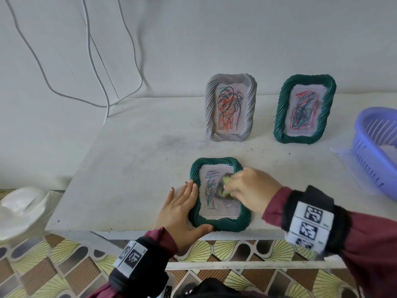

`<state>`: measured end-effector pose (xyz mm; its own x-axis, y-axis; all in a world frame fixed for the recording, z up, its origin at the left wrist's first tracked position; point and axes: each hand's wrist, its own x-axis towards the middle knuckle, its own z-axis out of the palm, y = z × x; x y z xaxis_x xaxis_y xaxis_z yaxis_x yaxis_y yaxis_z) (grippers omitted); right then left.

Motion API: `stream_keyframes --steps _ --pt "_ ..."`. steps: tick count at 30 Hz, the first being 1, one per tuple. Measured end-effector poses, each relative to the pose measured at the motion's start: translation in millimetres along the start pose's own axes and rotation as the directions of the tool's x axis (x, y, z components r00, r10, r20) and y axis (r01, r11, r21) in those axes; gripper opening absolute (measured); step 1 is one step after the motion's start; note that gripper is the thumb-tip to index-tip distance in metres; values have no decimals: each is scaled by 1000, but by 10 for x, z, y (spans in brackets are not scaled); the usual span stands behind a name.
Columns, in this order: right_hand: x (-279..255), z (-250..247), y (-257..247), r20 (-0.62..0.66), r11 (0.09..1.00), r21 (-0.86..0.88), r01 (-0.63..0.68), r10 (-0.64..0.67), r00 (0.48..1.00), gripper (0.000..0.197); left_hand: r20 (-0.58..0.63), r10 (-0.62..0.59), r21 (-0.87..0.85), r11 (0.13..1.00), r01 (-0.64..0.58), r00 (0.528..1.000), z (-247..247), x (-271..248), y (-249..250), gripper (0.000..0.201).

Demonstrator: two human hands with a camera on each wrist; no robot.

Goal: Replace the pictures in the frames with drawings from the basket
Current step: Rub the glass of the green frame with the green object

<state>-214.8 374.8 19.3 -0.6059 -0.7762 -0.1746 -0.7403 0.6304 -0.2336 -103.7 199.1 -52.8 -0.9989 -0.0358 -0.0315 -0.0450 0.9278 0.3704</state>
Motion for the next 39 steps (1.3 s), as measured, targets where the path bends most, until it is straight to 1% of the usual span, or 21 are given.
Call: stream_keyframes --steps 3,5,7,9,12,14,15,17,19,21,23,25,28,29,30,31,33,36,37,39 --pt "310 -68 45 -82 997 -16 -80 79 993 26 -2 -3 -2 1000 3 1000 -2 -6 4 99" --pt "419 -53 -3 -116 996 -5 -84 83 990 25 -14 -12 -3 1000 12 1000 5 -12 14 99" --pt "392 13 -103 -101 1000 2 -21 21 995 25 -20 -20 -7 1000 19 1000 14 -16 29 99" --pt "262 104 -212 -60 995 -19 101 -102 993 27 -21 -22 11 1000 22 1000 23 -19 34 99" --pt "15 208 -299 16 964 -72 257 -256 967 25 -21 -24 15 1000 25 999 22 -19 24 99" --pt "-93 229 -261 56 944 -117 307 -303 951 22 -19 -27 7 1000 27 999 17 -17 19 100" --pt "-121 222 -217 80 944 -120 308 -301 950 23 -18 -25 7 1000 25 1000 12 -17 20 100" --pt "-94 157 -115 101 966 -104 238 -228 969 27 -18 -15 9 1000 16 1000 0 -20 22 100" --pt "40 94 -20 52 987 -96 132 -127 991 29 -17 -12 4 1000 12 1000 -2 -15 17 100" --pt "174 92 4 -15 992 -97 87 -89 996 31 -21 -13 5 1000 13 1000 9 -11 15 100" --pt "212 154 -57 -46 992 -69 103 -107 993 29 -28 -10 5 1000 10 1000 20 -15 14 101" --pt "110 223 -166 -54 983 -51 177 -180 982 22 -35 -9 1 1000 9 999 25 -15 14 101" --pt "-97 227 -232 -14 957 -46 286 -287 958 21 -38 -10 -1 1000 10 999 26 -18 18 101" --pt "-122 188 -228 28 959 -25 281 -281 959 22 -38 -9 0 1000 9 999 26 -20 16 101" --pt "-113 148 -208 43 961 -2 275 -275 961 23 -38 -10 -6 1000 10 999 28 -21 11 101" --pt "-68 120 -167 37 967 0 257 -256 966 24 -38 -12 -14 1000 11 999 27 -18 8 101" --pt "80 63 -106 22 983 -54 177 -176 984 28 -32 -9 -13 1000 9 999 29 -13 -1 101" --pt "201 85 -157 -26 988 -63 138 -140 990 29 -35 -3 1 1000 3 999 27 -12 -3 101" --pt "173 118 -202 -39 987 -65 149 -152 988 27 -37 -2 2 1000 3 999 29 -13 -3 101" --pt "40 177 -289 -57 974 -84 210 -216 975 18 -40 -8 -3 1000 7 999 32 -14 -4 102"
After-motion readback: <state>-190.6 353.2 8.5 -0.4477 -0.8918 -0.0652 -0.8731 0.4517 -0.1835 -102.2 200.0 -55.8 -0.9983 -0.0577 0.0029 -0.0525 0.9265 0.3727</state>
